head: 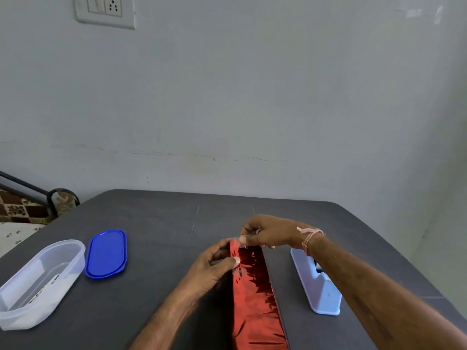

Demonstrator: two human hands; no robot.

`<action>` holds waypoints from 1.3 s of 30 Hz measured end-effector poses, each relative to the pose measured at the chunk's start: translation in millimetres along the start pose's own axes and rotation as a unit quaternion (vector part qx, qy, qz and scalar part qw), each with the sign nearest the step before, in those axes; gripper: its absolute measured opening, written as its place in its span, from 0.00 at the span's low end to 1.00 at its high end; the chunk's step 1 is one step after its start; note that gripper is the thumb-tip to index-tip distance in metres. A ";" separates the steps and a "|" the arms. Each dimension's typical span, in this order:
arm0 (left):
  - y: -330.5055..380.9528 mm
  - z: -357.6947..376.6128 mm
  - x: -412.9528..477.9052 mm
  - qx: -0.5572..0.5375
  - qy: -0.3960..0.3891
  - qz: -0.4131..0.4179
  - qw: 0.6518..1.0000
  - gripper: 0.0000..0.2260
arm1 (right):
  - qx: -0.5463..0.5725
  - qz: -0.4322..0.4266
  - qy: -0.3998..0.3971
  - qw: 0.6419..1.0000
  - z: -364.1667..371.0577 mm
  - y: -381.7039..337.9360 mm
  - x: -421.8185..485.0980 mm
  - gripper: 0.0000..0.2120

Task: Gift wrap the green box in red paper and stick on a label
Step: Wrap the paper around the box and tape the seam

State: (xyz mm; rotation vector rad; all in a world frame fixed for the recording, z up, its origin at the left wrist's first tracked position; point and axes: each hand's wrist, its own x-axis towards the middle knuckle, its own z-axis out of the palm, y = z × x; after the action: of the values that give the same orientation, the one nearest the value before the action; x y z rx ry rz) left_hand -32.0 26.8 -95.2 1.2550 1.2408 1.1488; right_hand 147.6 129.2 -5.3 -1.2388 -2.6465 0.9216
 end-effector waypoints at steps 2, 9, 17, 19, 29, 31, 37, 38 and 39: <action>-2.1 0.2 1.3 -0.001 0.000 -0.002 1.000 0.15 | -0.018 0.004 -0.011 1.000 -0.8 -3.3 3.7 0.09; -6.9 -1.2 5.1 0.007 0.001 -0.002 1.000 0.14 | -0.057 0.032 -0.027 0.998 1.2 -9.8 12.1 0.10; -14.1 -2.4 11.6 0.016 -0.001 -0.015 1.000 0.18 | -0.122 0.032 -0.026 0.992 3.6 -15.7 15.9 0.11; -14.3 -2.1 11.7 0.018 -0.002 -0.013 1.000 0.18 | -0.140 0.031 -0.021 0.989 5.4 -16.5 16.7 0.12; -15.1 -1.8 12.3 0.025 -0.002 -0.017 1.000 0.22 | -0.267 0.047 0.024 0.962 14.1 -23.1 18.4 0.19; -17.9 -2.0 14.0 0.024 -0.003 -0.017 1.000 0.29 | -0.289 0.049 0.027 0.956 13.7 -26.1 18.5 0.21; -20.4 -1.1 14.9 0.018 -0.008 -0.018 1.000 0.24 | -0.356 0.045 0.030 0.933 13.6 -36.6 21.5 0.19; -20.7 -1.2 15.2 0.015 -0.007 -0.018 1.000 0.26 | -0.366 0.046 0.032 0.929 14.1 -38.5 21.6 0.19; -21.0 -1.0 15.3 0.014 -0.008 -0.018 1.000 0.27 | -0.375 0.047 0.034 0.925 14.7 -39.8 21.5 0.19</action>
State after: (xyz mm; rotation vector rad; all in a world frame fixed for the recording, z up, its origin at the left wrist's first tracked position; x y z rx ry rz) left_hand -33.9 41.8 -116.3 1.2554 1.2663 1.0978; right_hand 101.7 117.9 0.8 -1.4742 -2.9940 -0.1918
